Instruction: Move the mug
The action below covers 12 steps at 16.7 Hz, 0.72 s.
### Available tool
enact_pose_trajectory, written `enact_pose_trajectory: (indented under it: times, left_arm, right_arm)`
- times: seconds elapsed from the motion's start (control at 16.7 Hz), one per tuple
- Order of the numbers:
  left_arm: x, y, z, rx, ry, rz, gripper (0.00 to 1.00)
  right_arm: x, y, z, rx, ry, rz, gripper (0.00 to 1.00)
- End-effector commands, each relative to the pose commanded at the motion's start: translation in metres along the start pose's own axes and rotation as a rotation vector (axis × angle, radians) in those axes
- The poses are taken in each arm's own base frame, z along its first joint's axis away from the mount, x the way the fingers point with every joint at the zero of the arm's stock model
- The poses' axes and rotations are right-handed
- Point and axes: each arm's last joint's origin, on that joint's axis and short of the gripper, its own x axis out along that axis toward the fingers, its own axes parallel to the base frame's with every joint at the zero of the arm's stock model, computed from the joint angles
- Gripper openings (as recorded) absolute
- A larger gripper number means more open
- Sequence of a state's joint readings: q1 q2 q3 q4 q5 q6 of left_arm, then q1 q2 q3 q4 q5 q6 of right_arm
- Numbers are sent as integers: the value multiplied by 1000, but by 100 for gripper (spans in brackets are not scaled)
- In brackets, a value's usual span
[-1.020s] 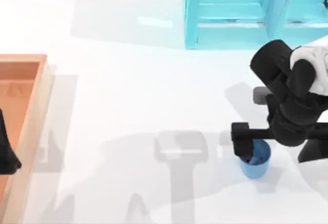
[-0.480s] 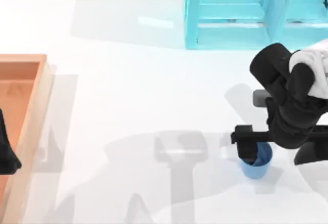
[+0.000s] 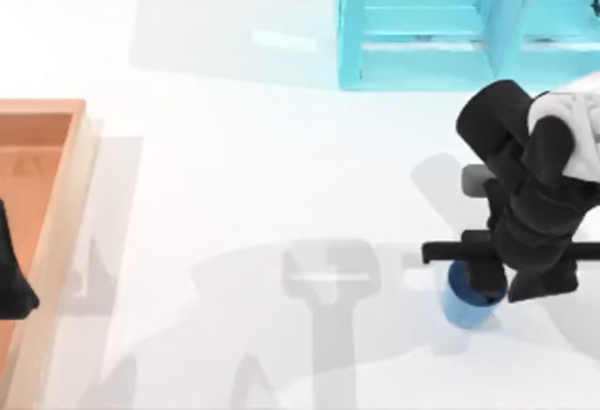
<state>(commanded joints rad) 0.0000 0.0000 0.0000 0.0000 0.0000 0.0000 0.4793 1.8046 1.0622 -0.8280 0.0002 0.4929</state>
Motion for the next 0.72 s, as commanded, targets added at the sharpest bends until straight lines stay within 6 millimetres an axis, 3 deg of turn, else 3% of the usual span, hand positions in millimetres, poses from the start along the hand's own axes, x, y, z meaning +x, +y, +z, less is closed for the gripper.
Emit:
enact_pose_trajectory:
  times: [0.12, 0.72]
  left_arm:
    - [0, 0, 0, 0, 0, 0, 100]
    - [0, 0, 0, 0, 0, 0, 100]
  right_arm:
    - [0, 0, 0, 0, 0, 0, 0]
    - [-1, -3, 3, 1, 0, 0, 0]
